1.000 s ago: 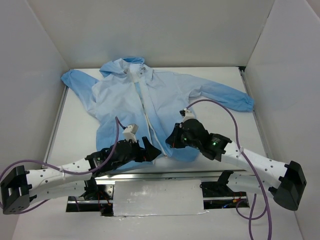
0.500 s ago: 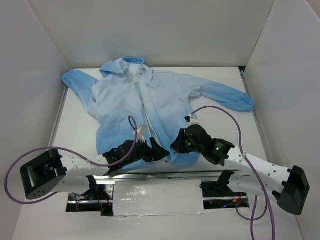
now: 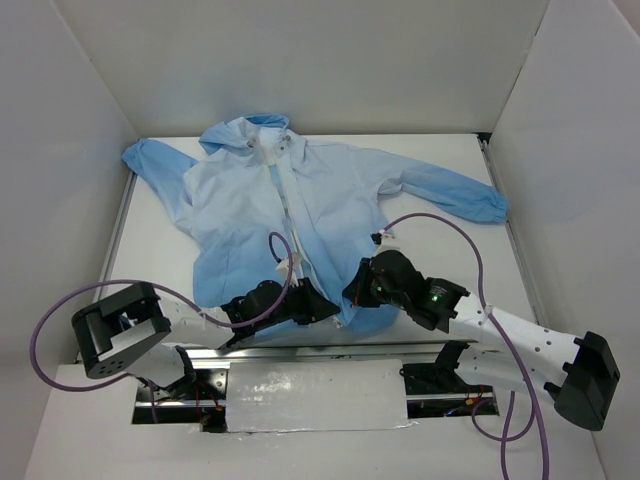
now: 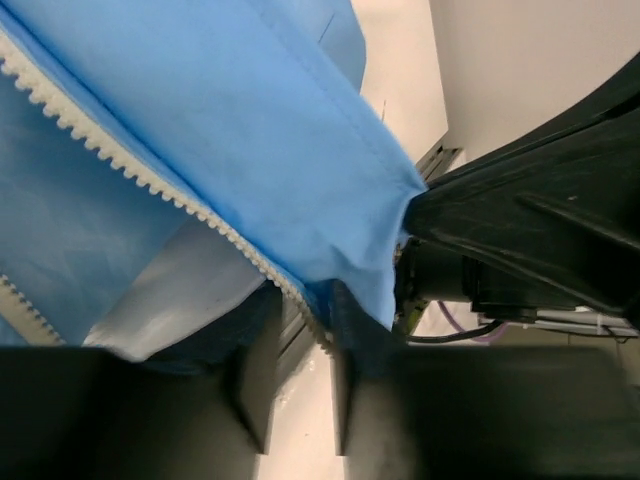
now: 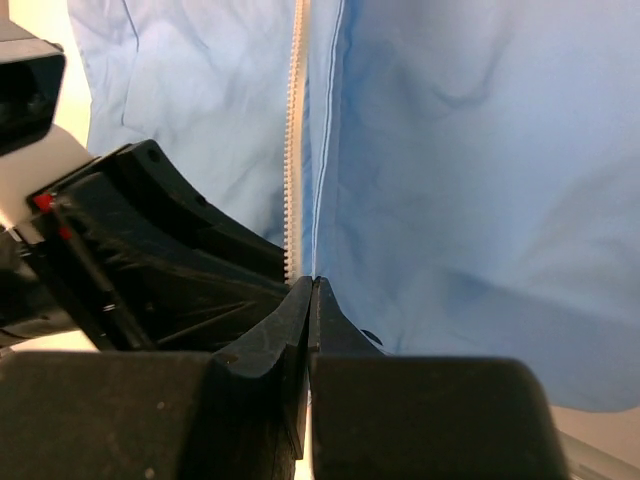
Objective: Zip up the jacket
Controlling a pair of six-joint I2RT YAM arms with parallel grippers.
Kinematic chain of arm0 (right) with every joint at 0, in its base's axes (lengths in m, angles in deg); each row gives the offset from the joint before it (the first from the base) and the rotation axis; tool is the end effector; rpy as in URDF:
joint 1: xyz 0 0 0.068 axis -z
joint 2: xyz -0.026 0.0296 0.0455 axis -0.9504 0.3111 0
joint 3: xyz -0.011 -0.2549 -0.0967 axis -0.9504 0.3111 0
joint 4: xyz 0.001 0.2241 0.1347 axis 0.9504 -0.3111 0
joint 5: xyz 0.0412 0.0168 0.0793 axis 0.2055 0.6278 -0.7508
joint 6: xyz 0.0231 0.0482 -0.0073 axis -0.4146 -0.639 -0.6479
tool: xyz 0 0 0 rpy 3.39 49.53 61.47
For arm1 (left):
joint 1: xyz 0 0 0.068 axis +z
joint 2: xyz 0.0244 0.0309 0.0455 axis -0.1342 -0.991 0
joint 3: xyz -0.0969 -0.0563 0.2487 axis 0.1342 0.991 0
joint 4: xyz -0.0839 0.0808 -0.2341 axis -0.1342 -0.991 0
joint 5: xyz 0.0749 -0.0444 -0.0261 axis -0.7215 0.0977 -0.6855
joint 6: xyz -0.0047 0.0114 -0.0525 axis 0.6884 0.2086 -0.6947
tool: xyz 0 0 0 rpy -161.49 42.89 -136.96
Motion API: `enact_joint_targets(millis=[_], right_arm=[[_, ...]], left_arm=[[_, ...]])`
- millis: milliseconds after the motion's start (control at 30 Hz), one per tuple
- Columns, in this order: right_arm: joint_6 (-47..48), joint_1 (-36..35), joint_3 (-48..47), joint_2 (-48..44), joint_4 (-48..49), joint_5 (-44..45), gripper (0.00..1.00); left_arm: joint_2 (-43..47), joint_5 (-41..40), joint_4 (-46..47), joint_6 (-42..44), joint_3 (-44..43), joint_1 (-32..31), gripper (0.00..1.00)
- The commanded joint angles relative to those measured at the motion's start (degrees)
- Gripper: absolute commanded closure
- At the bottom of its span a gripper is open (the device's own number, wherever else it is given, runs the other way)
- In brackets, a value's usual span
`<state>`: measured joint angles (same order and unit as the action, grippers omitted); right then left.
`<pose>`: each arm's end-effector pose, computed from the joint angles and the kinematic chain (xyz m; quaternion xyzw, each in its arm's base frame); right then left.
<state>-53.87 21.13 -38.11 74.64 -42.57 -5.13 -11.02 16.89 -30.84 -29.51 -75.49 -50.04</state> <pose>0.1295 0.1523 0.2391 -0.0057 0.8969 0.2996 0.3253 0.1380 -0.2182 0.1640 -0.0590 0.7809 -0.5468 0.2962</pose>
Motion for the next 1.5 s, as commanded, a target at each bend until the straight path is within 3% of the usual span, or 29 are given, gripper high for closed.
enact_joint_targets(millis=[0,33,167,400,500,533,633,900,967,1200,1467], right_arm=[[-0.55,0.47,0.79,-1.14,1.20,1.78,1.00],[-0.63,0.55,0.88,-1.05,1.20,1.95,1.00],[-0.98,0.91,1.49,-1.49,1.03,2.31,1.00],[0.68,3.63,4.74,1.41,1.03,-0.32,1.00],[2.26,3.54,6.06,0.98,2.51,-2.69,0.75],[3.40,3.54,7.02,-3.03,4.35,-4.79,0.63],[5.51,3.63,7.65,-11.64,6.21,-7.43,0.52],[7.98,3.63,-0.52,-16.43,-2.66,-7.27,0.53],[8.33,3.54,-0.44,-16.08,-2.40,-10.24,0.53],[8.07,3.54,3.78,-14.41,2.51,-18.70,0.37],[7.72,3.54,5.88,-12.56,5.76,-22.56,0.36]], left_arm=[[-2.65,1.92,7.12,-1.33,-0.56,0.63,0.67],[-2.84,2.53,7.29,-1.15,-0.64,0.80,0.77],[-1.44,1.75,3.45,0.16,-1.26,0.80,1.00],[10.67,-1.95,-7.90,9.47,-1.70,0.80,1.00],[13.94,-0.37,-7.74,14.39,-0.91,0.89,1.00],[14.38,-0.02,-6.95,15.54,-0.65,0.89,1.00],[15.27,2.97,-2.57,17.74,0.84,0.89,1.00],[14.04,4.73,5.09,20.64,2.25,0.80,1.00],[13.86,5.00,7.02,19.95,2.69,0.89,1.00],[13.60,6.40,12.21,19.24,2.78,0.89,1.00],[11.58,6.40,18.19,17.48,3.31,0.89,1.00]])
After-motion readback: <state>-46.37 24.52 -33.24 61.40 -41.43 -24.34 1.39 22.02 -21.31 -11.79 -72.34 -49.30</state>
